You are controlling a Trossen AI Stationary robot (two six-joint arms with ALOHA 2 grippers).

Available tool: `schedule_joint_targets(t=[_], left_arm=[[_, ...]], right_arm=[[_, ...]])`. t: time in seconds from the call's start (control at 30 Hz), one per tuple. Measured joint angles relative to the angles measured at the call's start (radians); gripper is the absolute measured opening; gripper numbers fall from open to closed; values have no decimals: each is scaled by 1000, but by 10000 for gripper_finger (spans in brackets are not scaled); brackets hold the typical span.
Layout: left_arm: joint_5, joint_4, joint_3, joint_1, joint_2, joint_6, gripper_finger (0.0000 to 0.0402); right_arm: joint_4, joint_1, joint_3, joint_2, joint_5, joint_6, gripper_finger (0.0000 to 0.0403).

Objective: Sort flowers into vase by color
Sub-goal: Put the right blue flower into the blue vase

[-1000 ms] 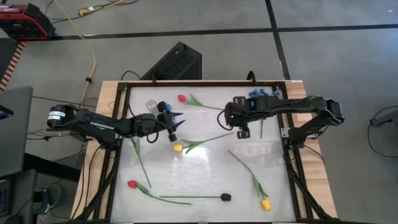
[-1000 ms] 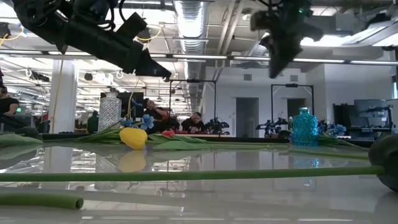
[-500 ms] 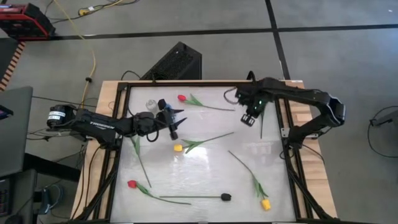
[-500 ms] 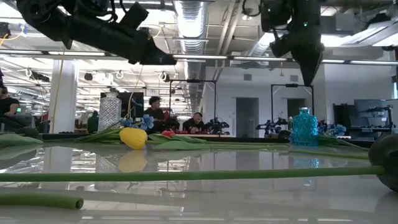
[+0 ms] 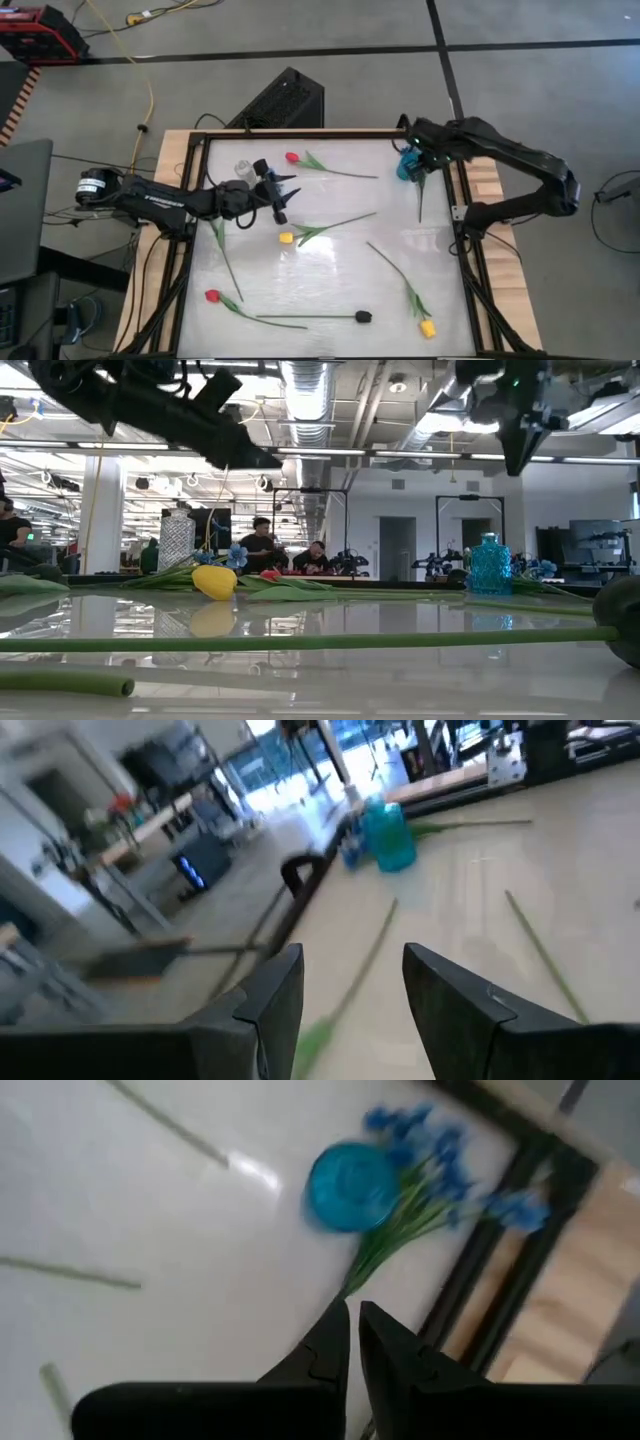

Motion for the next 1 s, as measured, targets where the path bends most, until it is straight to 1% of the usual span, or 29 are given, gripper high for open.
schedule_joint_targets(t=[0.03,0.1,0.17,0.23,0.3,0.47,0.57,0.63,0.73,0.87,1.0], left_arm=[[-9,0,20,-5,0,3,163],[-5,-30,52,-17,-1,-38,163],[43,-78,71,-25,-1,-69,163],[107,-114,86,-33,-1,-74,163],[138,-130,93,-36,-1,-75,163],[130,-184,95,-34,-1,-86,163],[109,-218,95,-34,-5,-94,163],[105,-225,95,-34,-7,-96,163],[105,-250,95,-34,-7,-109,163],[103,-275,95,-33,-7,-112,163],[98,-266,95,-29,-7,-110,163]], right_arm=[[2,21,-4,-22,19,19,55],[7,42,-15,-61,15,40,59],[8,41,-36,-95,-18,71,69],[9,39,-78,-129,-22,108,87],[15,36,-128,-156,-22,150,112],[46,-1,-258,-182,-31,256,188],[79,-33,-330,-169,-46,264,228],[150,-57,-373,-155,-48,241,243],[290,-99,-444,-126,-67,190,249],[394,-163,-521,-77,-154,127,247],[481,-209,-583,-26,-157,100,245]])
